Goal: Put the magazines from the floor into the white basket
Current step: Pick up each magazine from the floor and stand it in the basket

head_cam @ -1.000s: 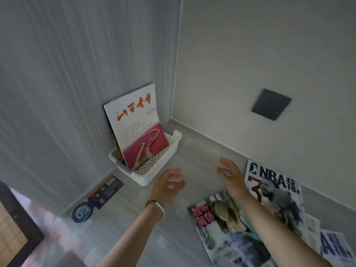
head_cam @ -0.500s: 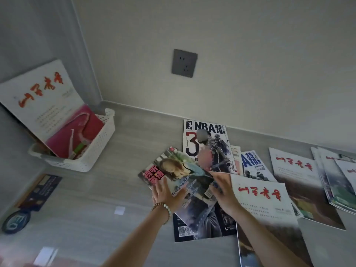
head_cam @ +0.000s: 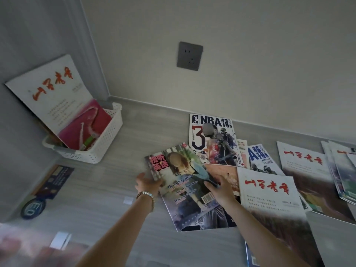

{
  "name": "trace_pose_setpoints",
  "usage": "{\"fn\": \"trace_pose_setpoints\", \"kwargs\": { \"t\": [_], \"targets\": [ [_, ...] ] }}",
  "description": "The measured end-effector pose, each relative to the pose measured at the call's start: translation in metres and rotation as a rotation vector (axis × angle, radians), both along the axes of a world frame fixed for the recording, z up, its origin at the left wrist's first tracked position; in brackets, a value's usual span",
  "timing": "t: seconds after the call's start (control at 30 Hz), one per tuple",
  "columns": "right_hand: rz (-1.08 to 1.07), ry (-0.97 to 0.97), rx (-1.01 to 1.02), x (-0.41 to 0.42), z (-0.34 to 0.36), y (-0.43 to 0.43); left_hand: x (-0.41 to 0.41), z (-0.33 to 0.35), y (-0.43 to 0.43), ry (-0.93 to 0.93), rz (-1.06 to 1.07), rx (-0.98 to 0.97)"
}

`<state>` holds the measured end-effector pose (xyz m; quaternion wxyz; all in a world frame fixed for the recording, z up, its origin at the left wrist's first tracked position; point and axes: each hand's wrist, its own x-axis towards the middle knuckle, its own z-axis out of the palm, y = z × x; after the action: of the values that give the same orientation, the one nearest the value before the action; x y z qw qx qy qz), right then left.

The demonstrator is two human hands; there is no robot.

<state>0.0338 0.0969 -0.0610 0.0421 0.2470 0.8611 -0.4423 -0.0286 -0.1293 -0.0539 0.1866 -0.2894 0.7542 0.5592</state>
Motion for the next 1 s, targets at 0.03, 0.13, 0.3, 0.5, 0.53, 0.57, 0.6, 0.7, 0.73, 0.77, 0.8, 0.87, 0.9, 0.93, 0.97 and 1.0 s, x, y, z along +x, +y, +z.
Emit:
{"fn": "trace_pose_setpoints", "kwargs": {
  "t": [0.03, 0.13, 0.3, 0.5, 0.53, 0.57, 0.6, 0.7, 0.73, 0.77, 0.8, 0.87, 0.9, 0.93, 0.97, 1.0],
  "targets": [
    [-0.015, -0.009, -0.012, -0.003, 0.002, -0.001, 0.000, 0.002, -0.003, -0.006, -0.045, -0.008],
    [0.028, -0.053, -0.085, -0.014, 0.005, -0.004, 0.004, 0.009, -0.012, -0.014, -0.122, 0.158],
    [0.128, -0.085, -0.260, -0.036, 0.013, -0.022, -0.007, 0.024, -0.022, 0.042, -0.149, 0.191],
    [0.127, 0.047, -0.417, -0.081, 0.043, -0.042, -0.031, 0.054, -0.051, 0.101, 0.129, 0.371],
    [0.146, 0.069, -0.421, -0.094, 0.051, -0.046, -0.036, 0.060, -0.059, 0.163, 0.153, 0.364],
    [0.167, 0.087, -0.434, -0.107, 0.060, -0.052, -0.041, 0.068, -0.066, 0.224, 0.171, 0.363],
    [0.190, 0.108, -0.456, -0.120, 0.070, -0.059, -0.047, 0.077, -0.075, 0.285, 0.192, 0.375],
    [0.298, 0.183, -0.474, -0.165, 0.101, -0.090, -0.069, 0.105, -0.102, 0.408, 0.312, 0.516],
    [0.326, 0.206, -0.470, -0.181, 0.111, -0.103, -0.076, 0.114, -0.112, 0.437, 0.349, 0.563],
    [0.339, 0.233, -0.473, -0.198, 0.120, -0.116, -0.081, 0.123, -0.124, 0.486, 0.374, 0.564],
    [0.352, 0.261, -0.477, -0.215, 0.130, -0.129, -0.086, 0.132, -0.136, 0.548, 0.379, 0.537],
    [0.411, 0.309, -0.487, -0.245, 0.148, -0.157, -0.092, 0.147, -0.156, 0.653, 0.397, 0.508],
    [0.448, 0.330, -0.500, -0.259, 0.155, -0.171, -0.096, 0.152, -0.165, 0.702, 0.408, 0.465],
    [0.484, 0.347, -0.508, -0.272, 0.160, -0.186, -0.099, 0.158, -0.172, 0.752, 0.422, 0.406],
    [0.516, 0.362, -0.513, -0.283, 0.164, -0.200, -0.101, 0.162, -0.179, 0.799, 0.442, 0.355],
    [0.545, 0.373, -0.514, -0.295, 0.166, -0.214, -0.104, 0.166, -0.186, 0.831, 0.461, 0.311]
  ]
}}
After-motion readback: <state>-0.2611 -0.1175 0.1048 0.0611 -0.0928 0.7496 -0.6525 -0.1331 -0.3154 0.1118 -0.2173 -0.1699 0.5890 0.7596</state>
